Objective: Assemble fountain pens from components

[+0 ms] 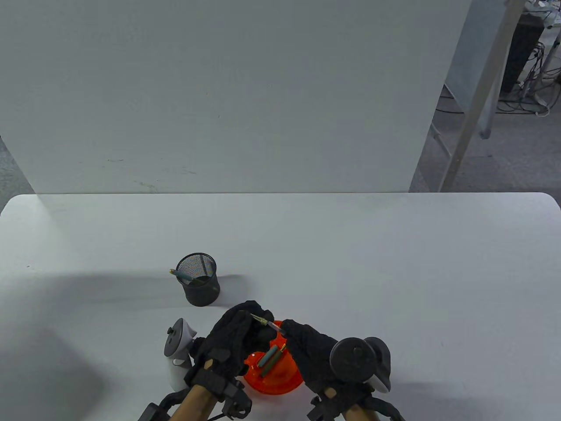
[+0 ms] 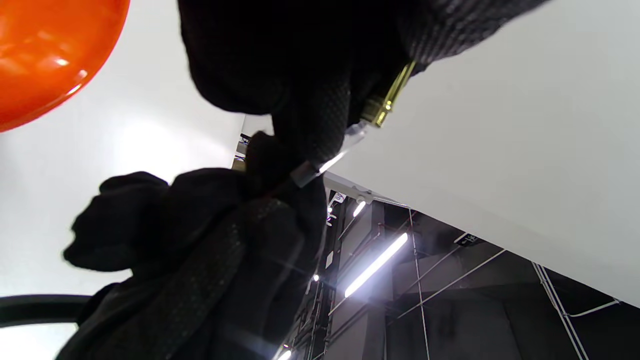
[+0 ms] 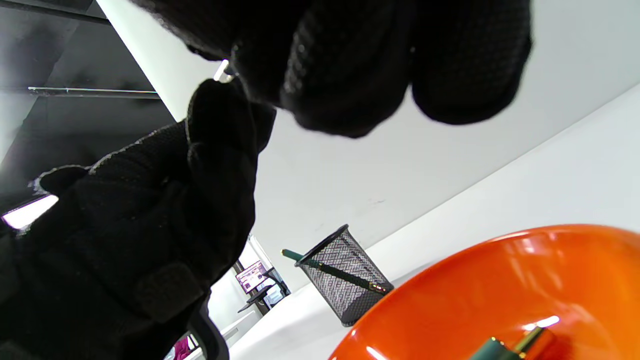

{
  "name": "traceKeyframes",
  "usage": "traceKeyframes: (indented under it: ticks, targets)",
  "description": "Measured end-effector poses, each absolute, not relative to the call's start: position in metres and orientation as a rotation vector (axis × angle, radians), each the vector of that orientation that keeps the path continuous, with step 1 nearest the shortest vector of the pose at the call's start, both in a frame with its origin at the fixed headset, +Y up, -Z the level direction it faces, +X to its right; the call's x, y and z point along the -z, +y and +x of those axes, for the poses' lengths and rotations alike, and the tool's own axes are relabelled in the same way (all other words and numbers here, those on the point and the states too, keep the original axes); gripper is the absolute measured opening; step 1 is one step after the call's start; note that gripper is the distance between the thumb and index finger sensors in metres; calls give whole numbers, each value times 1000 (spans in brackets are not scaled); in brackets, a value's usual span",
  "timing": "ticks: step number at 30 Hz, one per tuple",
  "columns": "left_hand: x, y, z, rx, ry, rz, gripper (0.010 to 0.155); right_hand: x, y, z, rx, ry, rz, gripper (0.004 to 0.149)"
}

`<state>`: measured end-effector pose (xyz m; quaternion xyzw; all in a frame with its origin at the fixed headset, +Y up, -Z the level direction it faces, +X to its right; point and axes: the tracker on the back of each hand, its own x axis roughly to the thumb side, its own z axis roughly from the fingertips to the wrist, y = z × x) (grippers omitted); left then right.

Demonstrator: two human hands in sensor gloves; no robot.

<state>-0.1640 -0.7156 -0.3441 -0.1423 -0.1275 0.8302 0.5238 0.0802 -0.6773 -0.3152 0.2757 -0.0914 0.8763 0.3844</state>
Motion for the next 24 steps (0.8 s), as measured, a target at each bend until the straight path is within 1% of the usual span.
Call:
traceKeyframes:
  ticks: [16,22,24]
  targets:
    - [344,-710,-171,-1850,-319,-250,40,313,-675,78,-2307,-267,711,46]
    - [344,-706,-175,-1724,-298,-166,40,311,-675,76,-2357,-309,713,46]
    - [344,-707,-173,-1711,-310,-185,40,310,-674,75,-2342,-311,716,46]
